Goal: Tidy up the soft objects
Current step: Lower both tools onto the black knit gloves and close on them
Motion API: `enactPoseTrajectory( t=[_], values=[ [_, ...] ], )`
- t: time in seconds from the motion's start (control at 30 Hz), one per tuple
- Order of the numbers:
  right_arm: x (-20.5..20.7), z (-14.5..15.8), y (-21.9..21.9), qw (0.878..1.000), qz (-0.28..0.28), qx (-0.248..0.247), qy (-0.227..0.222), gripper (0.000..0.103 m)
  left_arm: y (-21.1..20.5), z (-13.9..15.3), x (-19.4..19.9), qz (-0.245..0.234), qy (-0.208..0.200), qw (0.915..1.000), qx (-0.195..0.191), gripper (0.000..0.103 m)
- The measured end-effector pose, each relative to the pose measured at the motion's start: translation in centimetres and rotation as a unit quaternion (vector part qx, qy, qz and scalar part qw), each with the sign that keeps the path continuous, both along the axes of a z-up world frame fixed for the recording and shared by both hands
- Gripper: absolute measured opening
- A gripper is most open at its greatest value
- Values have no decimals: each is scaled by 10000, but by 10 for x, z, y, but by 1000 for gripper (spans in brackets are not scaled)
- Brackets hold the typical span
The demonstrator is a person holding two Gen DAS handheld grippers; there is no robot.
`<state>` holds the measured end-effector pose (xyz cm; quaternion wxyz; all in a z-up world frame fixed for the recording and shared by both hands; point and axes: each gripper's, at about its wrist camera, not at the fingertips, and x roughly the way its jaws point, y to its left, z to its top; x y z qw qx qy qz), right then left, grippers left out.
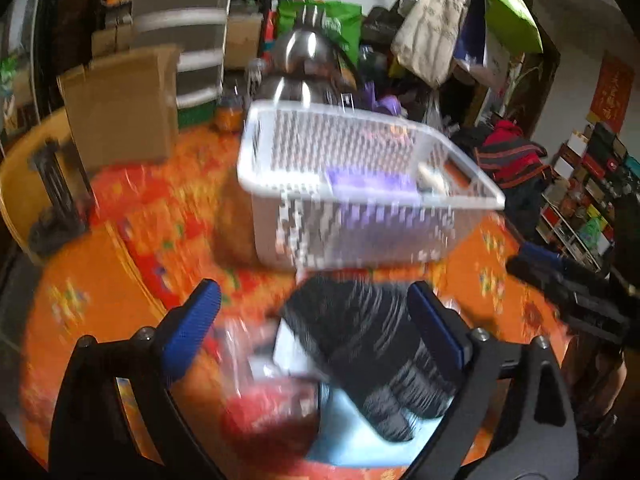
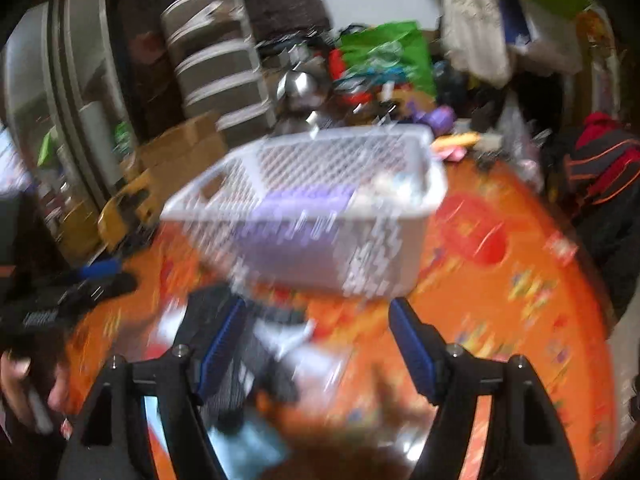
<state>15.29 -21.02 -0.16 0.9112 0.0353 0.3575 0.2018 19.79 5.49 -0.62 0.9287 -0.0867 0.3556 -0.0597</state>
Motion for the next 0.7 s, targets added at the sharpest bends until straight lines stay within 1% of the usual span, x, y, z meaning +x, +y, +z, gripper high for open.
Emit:
enactPoseTrajectory(
  t=[0.03, 0.07, 0.1, 0.13, 0.17, 0.2, 0.33, 0.37, 0.4, 0.43, 0.5, 0.63, 0.67, 0.7],
  values=[
    [-4, -8, 4, 10000, 33, -61, 53, 66, 0, -12, -3, -14, 54, 10000, -25, 93],
    [-5, -16, 7, 9999, 61, -118, 91, 62, -1, -27, -1, -25, 164, 9999, 44, 93],
    [-5, -25, 13, 9996, 124, -190, 174, 55, -2, -36, 3, -44, 242, 9997, 88, 90],
    [-4, -30, 16, 9994, 206, -165, 241, 48, -3, -48, 8, -40, 418, 9990, 121, 88],
    [-3, -35, 19, 9990, 306, -93, 324, 46, -4, -56, 10, -50, 508, 9987, 97, 83],
    [-2, -40, 22, 9983, 415, -25, 417, 44, -5, -63, 10, -132, 585, 9982, 11, 80],
    [-4, -46, 30, 9972, 581, 39, 461, 44, -14, -73, 3, -295, 609, 9977, -59, 76],
    [-5, -47, 31, 9971, 604, 57, 457, 44, -18, -74, 0, -357, 591, 9976, -11, 73],
    [-5, -48, 34, 9972, 593, 28, 448, 44, -22, -76, 0, -390, 592, 9975, 39, 72],
    [-5, -49, 35, 9972, 595, 0, 445, 44, -25, -81, 0, -455, 625, 9970, 73, 72],
    [-3, -52, 34, 9971, 607, -18, 466, 44, -32, -86, 2, -425, 603, 9971, 200, 72],
    [-3, -53, 37, 9966, 677, 4, 474, 37, -28, -89, 3, -425, 552, 9976, 48, 72],
    [-3, -53, 38, 9965, 692, -10, 466, 36, -29, -91, 4, -423, 556, 9976, 28, 68],
    [-3, -53, 39, 9964, 709, -30, 459, 33, -27, -92, 7, -431, 550, 9975, 30, 57]
  ],
)
